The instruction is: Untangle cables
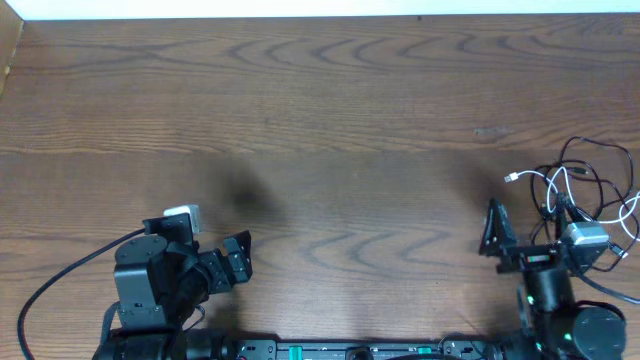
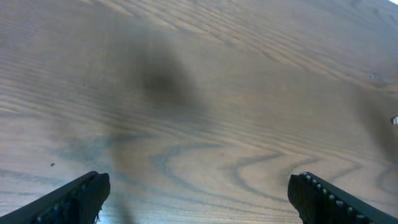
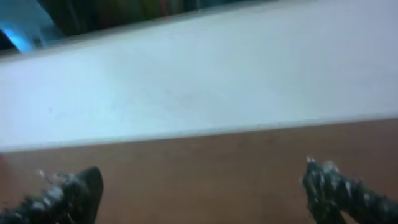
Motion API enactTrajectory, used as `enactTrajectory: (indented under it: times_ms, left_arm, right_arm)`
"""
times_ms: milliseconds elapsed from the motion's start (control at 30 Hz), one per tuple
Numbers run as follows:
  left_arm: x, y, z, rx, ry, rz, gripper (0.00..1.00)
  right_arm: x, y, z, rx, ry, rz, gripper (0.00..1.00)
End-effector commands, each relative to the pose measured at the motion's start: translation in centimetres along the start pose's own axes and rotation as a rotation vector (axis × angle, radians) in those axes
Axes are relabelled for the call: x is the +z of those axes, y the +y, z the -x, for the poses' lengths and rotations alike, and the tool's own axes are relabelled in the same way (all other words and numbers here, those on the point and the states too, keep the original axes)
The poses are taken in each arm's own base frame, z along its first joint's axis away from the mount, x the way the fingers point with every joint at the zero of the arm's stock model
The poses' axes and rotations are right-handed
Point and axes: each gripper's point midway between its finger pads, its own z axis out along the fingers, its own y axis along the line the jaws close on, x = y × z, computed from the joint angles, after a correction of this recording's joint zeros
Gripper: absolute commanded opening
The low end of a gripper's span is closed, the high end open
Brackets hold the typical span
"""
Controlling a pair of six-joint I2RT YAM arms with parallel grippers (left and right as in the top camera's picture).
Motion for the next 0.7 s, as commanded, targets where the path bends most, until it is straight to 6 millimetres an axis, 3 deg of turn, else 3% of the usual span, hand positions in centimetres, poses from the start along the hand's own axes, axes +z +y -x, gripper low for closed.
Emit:
enactTrajectory:
  times_ms: [0,200,333,500,667]
  left_arm:
    - [0.2,0.4,-0.1,-0.017,0.002,0.017,0.96]
    - [0.2,0.4,-0.1,-0.017,0.002,0.017,0.96]
    - [0.2,0.4,-0.1,-0.017,0.002,0.017,0.96]
    - [0.2,0.4,-0.1,-0.017,0.002,0.017,0.96]
    - [0.2,0.4,-0.1,-0.017,0.002,0.017,0.96]
  right_arm:
    - [0.7,-0.7,-1.4,-0.011,-0.047,-0.015,0.99]
    - [1.8,-1.7,-4.1,-0.011,-0.143,-0.020,0.99]
    - [1.9,-2.7,-6.2,-0.016,-0.056,-0.067,0.99]
    - [1.7,-3.5,-10.9,-0.014,0.138,-0.097,0.99]
    - [1.7,-2.9,-11.7,-0.008,0.172,-0.060,0.99]
